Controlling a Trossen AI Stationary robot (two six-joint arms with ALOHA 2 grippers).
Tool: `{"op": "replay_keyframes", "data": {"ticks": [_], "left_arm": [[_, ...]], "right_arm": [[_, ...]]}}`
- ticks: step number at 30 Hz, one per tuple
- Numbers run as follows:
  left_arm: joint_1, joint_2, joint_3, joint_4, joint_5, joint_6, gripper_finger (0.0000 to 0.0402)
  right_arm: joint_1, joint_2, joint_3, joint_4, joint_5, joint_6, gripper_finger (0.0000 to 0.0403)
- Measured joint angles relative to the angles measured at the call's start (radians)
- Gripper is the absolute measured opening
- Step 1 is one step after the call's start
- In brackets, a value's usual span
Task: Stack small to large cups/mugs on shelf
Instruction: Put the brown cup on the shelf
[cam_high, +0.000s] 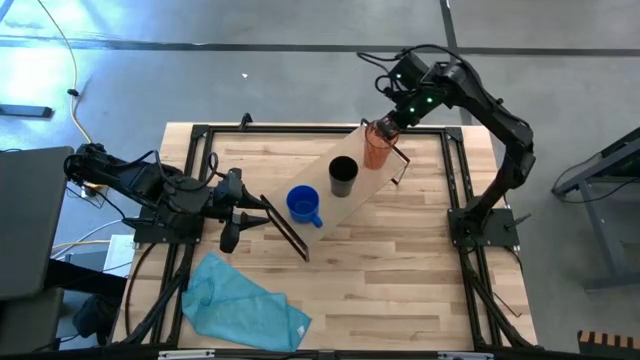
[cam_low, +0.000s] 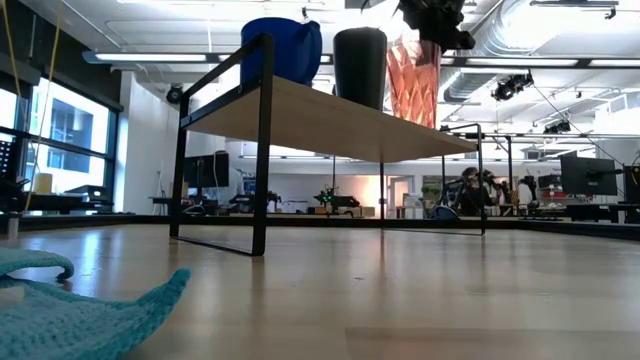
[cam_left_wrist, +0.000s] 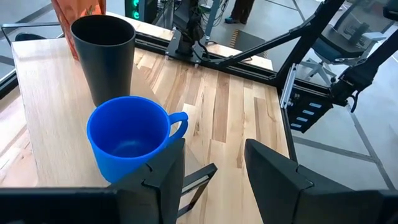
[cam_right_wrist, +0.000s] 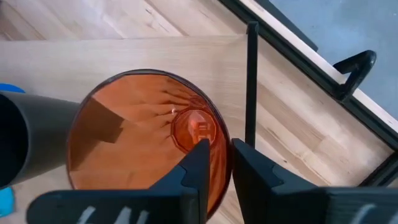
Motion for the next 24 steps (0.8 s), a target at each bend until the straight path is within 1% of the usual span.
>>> {"op": "replay_keyframes", "data": {"ticks": [24], "left_arm": [[0.0, 0.0, 0.0, 0.002, 0.009, -0.019, 0.0156]], "right_arm": [[0.028, -0.001, 0.001, 0.033, -0.002, 0.027, 0.0055]]}}
